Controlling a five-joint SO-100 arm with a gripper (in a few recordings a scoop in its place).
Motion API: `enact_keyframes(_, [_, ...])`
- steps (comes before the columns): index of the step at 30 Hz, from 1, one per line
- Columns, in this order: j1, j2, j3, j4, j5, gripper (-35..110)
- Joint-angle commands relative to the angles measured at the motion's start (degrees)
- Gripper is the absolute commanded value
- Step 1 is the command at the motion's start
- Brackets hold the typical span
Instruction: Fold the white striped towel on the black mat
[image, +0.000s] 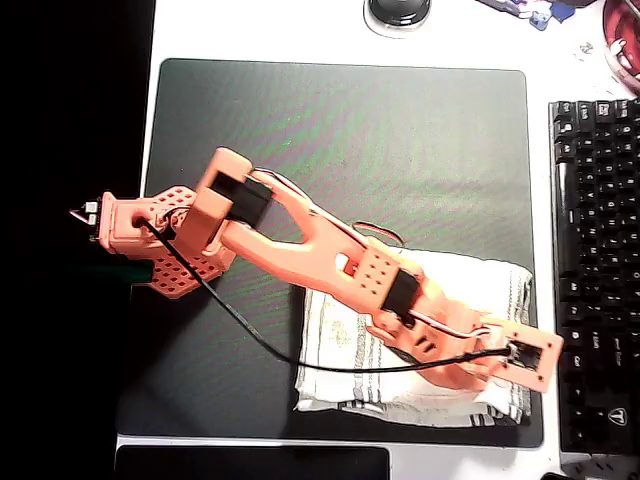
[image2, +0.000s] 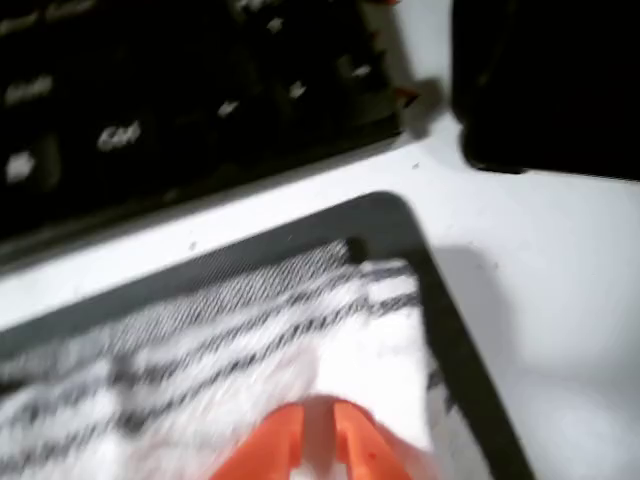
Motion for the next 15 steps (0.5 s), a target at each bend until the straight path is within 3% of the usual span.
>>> enact_keyframes(1, [-0.44,-3.96,-6.68,-0.70,-0.70,4])
enact_keyframes(8, [-0.70,-7.21,-6.77,-2.02,-1.49,4])
enact_keyframes(15, [0.00,10.37,5.27,0.26,0.35,5])
